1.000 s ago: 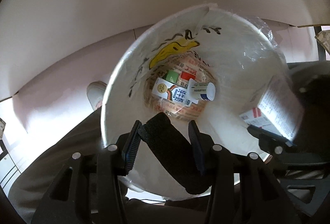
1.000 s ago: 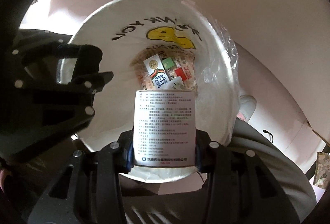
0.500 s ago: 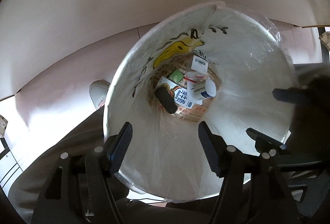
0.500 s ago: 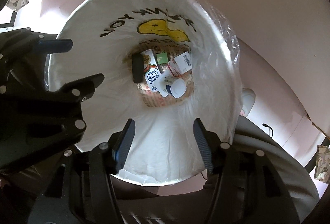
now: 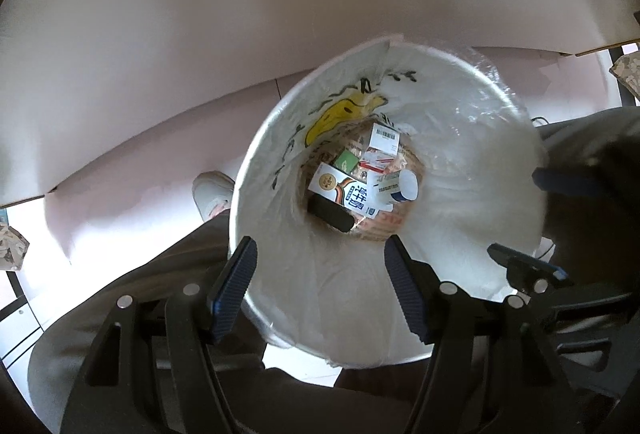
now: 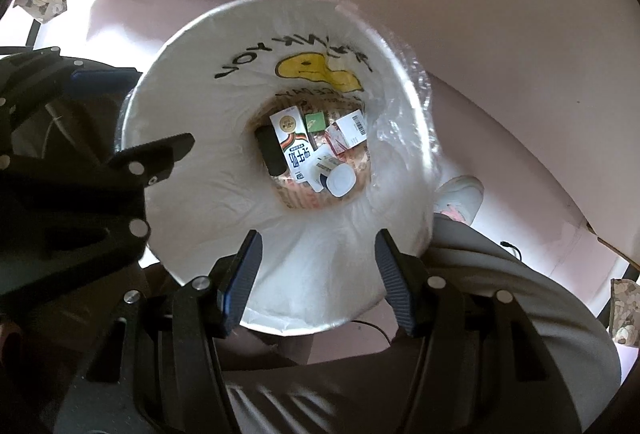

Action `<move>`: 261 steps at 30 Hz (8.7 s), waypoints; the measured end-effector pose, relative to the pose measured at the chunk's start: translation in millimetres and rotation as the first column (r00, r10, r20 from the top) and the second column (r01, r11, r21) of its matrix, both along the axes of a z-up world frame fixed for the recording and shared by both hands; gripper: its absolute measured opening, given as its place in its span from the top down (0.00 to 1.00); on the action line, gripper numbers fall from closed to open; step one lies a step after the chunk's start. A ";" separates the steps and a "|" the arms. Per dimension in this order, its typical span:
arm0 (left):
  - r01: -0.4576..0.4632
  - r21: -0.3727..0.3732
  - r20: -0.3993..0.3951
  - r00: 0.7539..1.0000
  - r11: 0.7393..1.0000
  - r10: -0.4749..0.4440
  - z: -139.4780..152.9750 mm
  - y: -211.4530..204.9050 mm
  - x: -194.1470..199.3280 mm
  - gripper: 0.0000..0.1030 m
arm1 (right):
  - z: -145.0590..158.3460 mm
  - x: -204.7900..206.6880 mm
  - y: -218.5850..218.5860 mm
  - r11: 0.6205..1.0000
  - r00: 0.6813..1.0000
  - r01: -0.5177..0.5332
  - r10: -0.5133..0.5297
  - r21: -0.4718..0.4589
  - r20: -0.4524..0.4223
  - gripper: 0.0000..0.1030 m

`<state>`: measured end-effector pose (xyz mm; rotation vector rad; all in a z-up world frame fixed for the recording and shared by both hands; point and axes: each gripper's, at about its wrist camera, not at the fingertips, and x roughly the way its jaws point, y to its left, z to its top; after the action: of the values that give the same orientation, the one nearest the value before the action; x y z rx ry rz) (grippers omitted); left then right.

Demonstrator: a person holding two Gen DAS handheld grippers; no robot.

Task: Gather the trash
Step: 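Open the left tool over the bin while the right tool releases the white box, then move both tools back over the bed toward the green brick and clear cup, then grasp the green toy brick with the left tool while the right tool grasps the clear cup, then carry the green brick and clear cup with both tools over the white bin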

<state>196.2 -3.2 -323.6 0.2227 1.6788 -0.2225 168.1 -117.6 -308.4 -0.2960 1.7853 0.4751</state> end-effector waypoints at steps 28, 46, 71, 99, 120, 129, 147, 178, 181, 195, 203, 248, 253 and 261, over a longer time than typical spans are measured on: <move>0.147 -0.054 0.543 0.834 0.988 -0.094 265.3 -38.2 10.7 0.16 | 256.1 20.9 -55.5 0.992 0.854 0.010 -0.074 0.127 0.514 0.26; 0.208 -0.024 0.664 0.735 0.978 -0.140 348.2 -65.9 95.0 0.12 | 373.1 119.0 -102.3 0.989 0.669 0.069 -0.141 0.128 0.730 0.22; 0.233 -0.036 0.599 0.784 0.972 -0.166 285.5 -104.3 300.2 0.12 | 315.0 353.3 -119.7 0.977 0.689 0.143 -0.213 0.158 0.693 0.22; 0.281 -0.192 0.523 0.840 0.940 -0.144 238.0 -115.9 366.2 0.77 | 221.0 521.7 -106.4 0.955 0.699 0.159 -0.288 0.250 0.655 0.53; 0.181 -0.078 0.680 0.728 0.980 -0.081 369.8 -55.7 248.0 0.77 | 360.6 350.8 -66.1 0.985 0.623 0.009 -0.142 0.175 0.769 0.53; 0.108 -0.054 0.752 0.659 0.993 -0.031 434.2 -22.5 184.3 0.77 | 434.6 251.5 -42.2 0.985 0.549 -0.069 -0.095 0.158 0.831 0.53; 0.053 -0.012 0.850 0.526 0.999 -0.018 507.0 9.9 54.0 0.77 | 526.1 84.3 -21.4 0.977 0.438 -0.179 -0.028 0.118 0.899 0.53; 0.084 0.048 0.704 0.704 0.995 -0.094 377.9 -0.4 -5.9 0.77 | 405.5 20.6 -25.0 0.977 0.643 -0.171 0.011 0.129 0.765 0.53; 0.088 0.046 0.681 0.726 0.995 -0.096 360.7 -2.4 -8.4 0.77 | 392.7 19.4 -25.2 0.977 0.663 -0.168 0.012 0.133 0.748 0.53; 0.106 0.048 0.575 0.810 0.993 -0.114 289.7 -7.8 -16.4 0.77 | 319.4 20.5 -19.2 0.980 0.759 -0.154 0.034 0.129 0.650 0.53; 0.121 0.037 0.514 0.849 0.992 -0.123 251.7 -13.9 -23.2 0.77 | 280.9 12.9 -14.0 0.979 0.801 -0.163 0.058 0.124 0.596 0.53; 0.087 -0.015 0.157 0.984 0.996 -0.083 54.9 -25.5 -37.3 0.77 | 79.7 -2.9 4.0 0.986 0.974 -0.123 0.099 0.113 0.204 0.53; 0.080 -0.024 0.115 0.990 0.996 -0.077 35.5 -27.8 -36.6 0.77 | 56.4 -6.1 6.4 0.987 0.982 -0.106 0.085 0.117 0.170 0.53; 0.048 -0.052 0.046 0.998 0.998 -0.045 12.3 -28.7 -34.9 0.77 | 36.5 -3.7 -0.4 0.990 0.992 -0.072 0.058 0.121 0.115 0.53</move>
<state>161.2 -31.9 -311.3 0.2259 1.6224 -0.2942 164.4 -118.0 -271.9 -0.2880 1.6343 0.6031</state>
